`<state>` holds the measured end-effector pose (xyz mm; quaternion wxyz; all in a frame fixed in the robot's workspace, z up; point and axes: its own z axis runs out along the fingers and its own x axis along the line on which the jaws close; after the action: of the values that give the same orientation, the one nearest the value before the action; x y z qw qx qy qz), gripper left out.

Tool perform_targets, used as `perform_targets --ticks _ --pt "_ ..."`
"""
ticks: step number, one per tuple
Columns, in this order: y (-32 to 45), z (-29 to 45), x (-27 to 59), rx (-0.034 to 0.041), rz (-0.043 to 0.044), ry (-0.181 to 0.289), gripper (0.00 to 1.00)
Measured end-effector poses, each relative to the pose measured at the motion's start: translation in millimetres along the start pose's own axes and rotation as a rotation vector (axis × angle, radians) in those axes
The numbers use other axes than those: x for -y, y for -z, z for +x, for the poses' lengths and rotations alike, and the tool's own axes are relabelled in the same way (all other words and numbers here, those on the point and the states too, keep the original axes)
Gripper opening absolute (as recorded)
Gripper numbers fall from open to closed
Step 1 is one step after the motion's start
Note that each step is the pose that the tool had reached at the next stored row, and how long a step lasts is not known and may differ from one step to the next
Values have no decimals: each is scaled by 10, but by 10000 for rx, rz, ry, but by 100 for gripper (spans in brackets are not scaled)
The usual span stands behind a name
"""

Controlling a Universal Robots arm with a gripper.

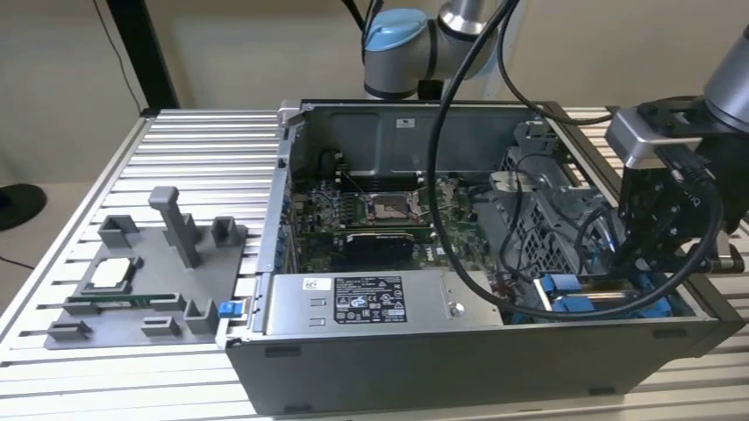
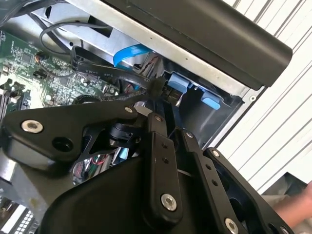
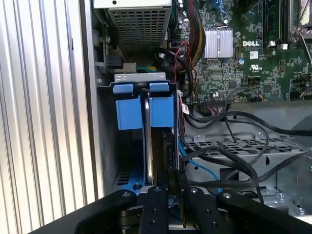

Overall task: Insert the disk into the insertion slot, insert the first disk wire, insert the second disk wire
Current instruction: 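Insert the first disk wire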

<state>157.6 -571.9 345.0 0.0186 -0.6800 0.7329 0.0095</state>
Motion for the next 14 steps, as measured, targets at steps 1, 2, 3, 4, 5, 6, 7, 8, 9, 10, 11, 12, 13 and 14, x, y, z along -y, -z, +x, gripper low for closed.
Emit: perform_targets --ticks 1,2,3,4,5,6,7,8,9,10,11,12,13,14 --pt "-4 -1 0 0 1 11 0" --pt "-8 -2 0 1 3 23 0" --pt "-11 -3 -1 2 4 32 0" --pt "-15 -5 -1 3 6 39 0" --pt "-17 -7 -1 2 7 46 0" --pt "-19 -9 -1 2 8 55 0" --pt "-21 -10 -1 4 9 65 0" --pt "-23 -11 -1 3 11 74 0" --pt "-24 -12 -1 2 12 80 0" --pt "-26 -12 -2 2 14 84 0" --pt "-27 -12 -2 0 15 86 0" --pt "-30 -12 -2 0 16 87 0" --pt "-33 -12 -2 0 17 88 0" --pt "-36 -12 -2 2 19 88 0"
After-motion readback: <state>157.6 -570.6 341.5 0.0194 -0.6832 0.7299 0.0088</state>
